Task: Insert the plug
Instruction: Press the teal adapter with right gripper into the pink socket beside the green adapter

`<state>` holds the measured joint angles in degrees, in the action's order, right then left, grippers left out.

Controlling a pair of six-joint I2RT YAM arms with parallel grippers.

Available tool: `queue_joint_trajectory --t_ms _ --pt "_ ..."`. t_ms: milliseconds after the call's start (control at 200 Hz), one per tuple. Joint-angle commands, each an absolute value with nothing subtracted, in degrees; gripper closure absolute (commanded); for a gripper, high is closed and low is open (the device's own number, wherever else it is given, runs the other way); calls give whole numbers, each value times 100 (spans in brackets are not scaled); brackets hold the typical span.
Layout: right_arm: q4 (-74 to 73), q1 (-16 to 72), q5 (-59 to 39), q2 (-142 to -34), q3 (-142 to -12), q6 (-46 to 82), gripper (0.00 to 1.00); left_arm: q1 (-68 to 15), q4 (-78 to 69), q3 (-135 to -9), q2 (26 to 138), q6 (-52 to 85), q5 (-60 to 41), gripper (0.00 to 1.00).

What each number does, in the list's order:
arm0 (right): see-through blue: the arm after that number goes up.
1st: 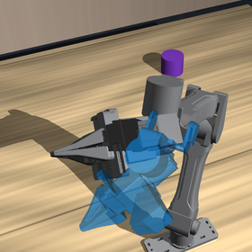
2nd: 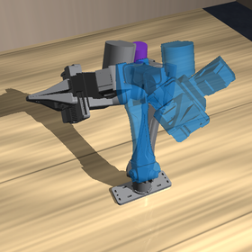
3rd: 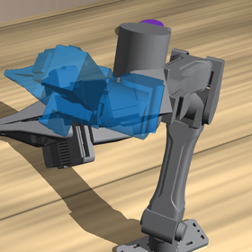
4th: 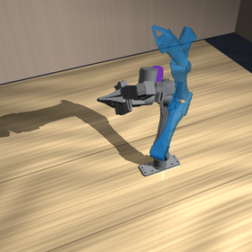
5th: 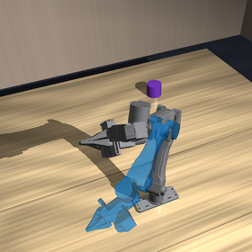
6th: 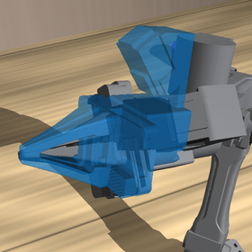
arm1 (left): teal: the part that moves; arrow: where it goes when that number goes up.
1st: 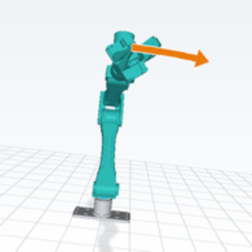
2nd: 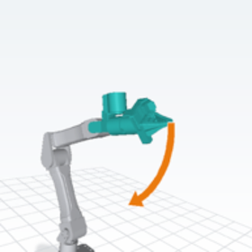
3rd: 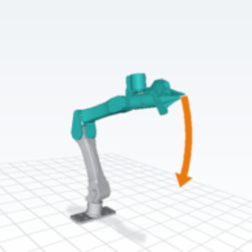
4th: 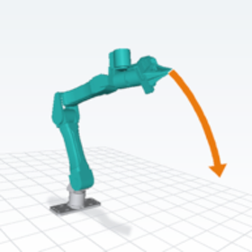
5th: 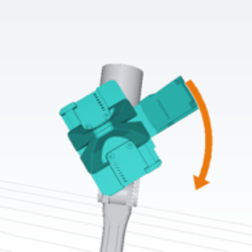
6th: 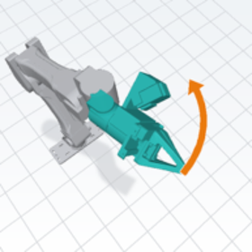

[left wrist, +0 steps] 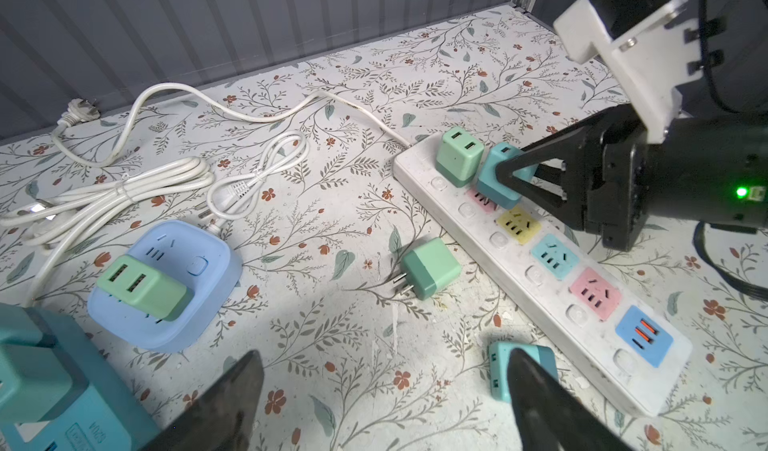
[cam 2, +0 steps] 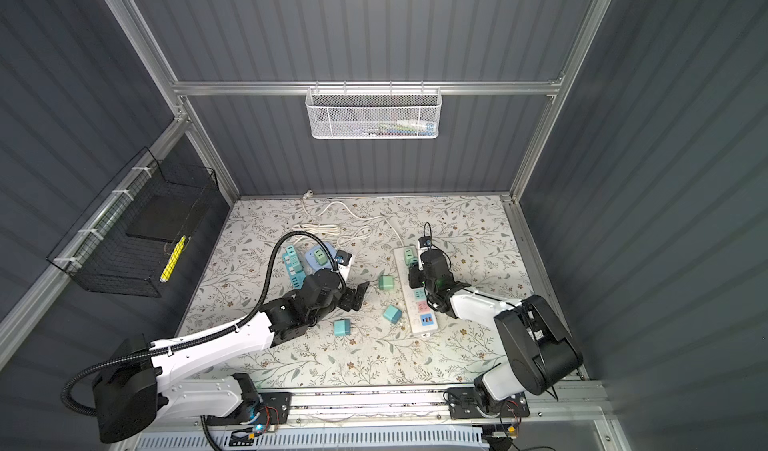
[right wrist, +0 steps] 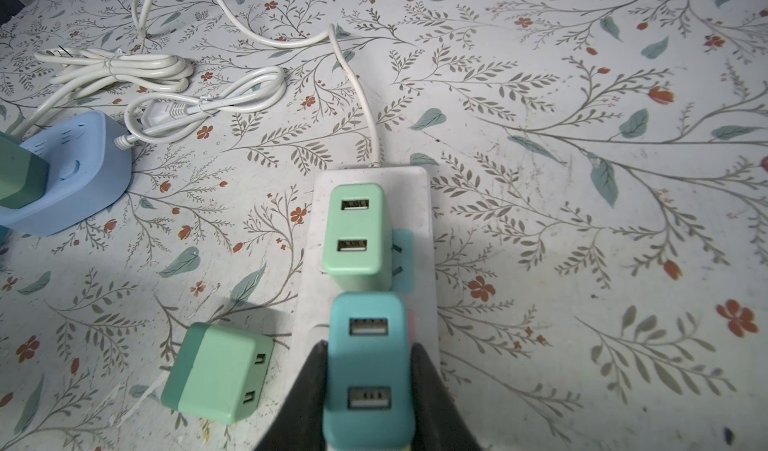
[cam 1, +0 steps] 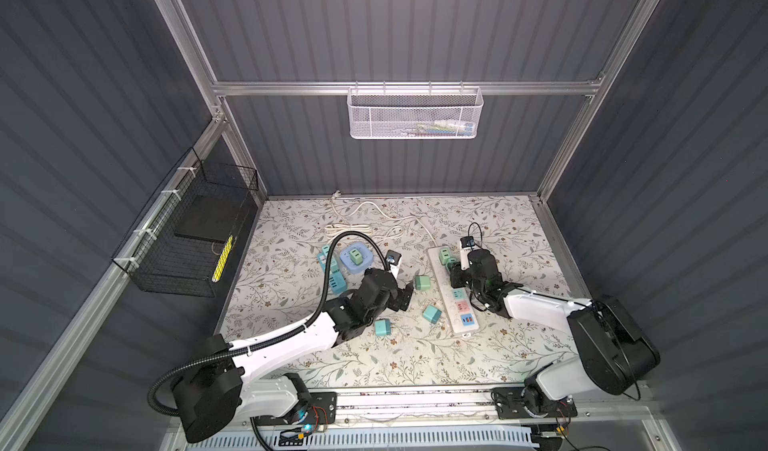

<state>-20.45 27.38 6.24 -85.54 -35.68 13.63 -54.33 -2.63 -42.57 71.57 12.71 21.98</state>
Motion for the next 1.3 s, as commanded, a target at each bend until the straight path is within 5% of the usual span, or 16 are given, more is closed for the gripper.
queue_joint_trajectory --t_ms 0,1296 --pt "-2231 2813 756 -8692 -3638 1236 77 -5445 -270 -4196 7118 1238 2279 8" --pt "-2825 3149 1658 -8825 -3367 1133 78 -5343 -308 -4268 7287 1028 2144 6"
